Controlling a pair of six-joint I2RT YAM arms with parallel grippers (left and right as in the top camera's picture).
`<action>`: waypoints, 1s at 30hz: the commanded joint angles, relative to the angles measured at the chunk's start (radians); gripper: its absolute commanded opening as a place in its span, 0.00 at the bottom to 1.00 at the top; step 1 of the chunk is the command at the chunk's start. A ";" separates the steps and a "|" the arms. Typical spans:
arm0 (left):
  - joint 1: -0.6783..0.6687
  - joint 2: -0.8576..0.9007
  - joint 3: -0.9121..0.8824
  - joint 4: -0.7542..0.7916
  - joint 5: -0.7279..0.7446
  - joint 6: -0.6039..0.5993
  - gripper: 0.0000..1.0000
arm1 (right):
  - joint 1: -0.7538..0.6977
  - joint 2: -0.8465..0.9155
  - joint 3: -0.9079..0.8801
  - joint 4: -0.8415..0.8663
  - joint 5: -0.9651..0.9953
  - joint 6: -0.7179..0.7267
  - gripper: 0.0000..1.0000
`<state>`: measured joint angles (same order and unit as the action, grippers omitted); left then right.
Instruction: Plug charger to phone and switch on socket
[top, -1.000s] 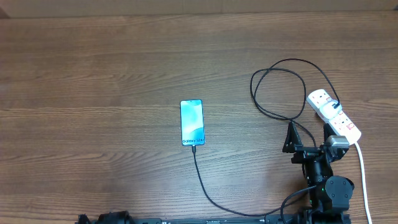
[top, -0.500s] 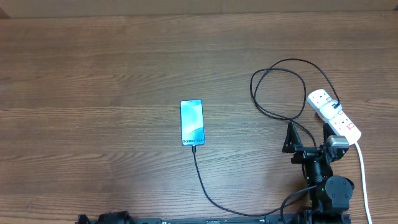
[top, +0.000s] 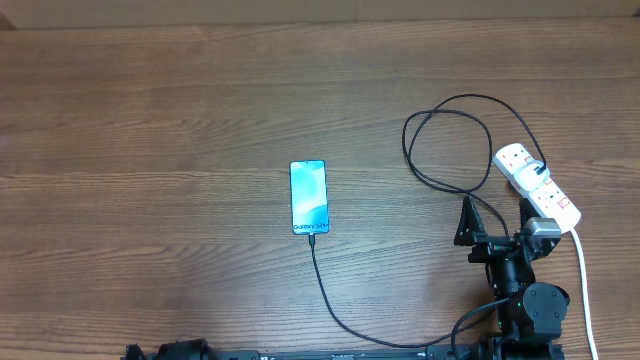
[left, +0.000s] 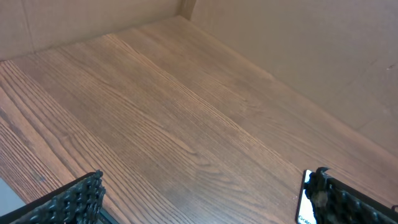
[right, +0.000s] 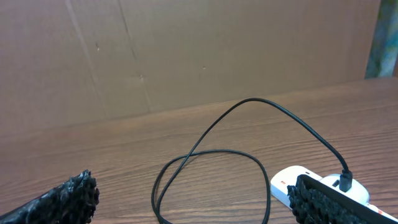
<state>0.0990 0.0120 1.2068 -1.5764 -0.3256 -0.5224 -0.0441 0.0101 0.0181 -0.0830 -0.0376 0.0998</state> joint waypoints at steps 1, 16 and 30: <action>-0.002 -0.008 0.006 0.003 -0.002 -0.013 0.99 | 0.005 -0.007 -0.010 0.002 -0.009 -0.018 1.00; -0.009 -0.008 -0.265 0.369 0.027 0.041 1.00 | 0.005 -0.007 -0.010 0.002 -0.009 -0.018 1.00; -0.010 -0.008 -0.921 1.102 0.260 0.168 1.00 | 0.005 -0.007 -0.010 0.002 -0.009 -0.018 1.00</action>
<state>0.0978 0.0124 0.3634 -0.5312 -0.1249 -0.3878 -0.0441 0.0101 0.0181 -0.0830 -0.0448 0.0994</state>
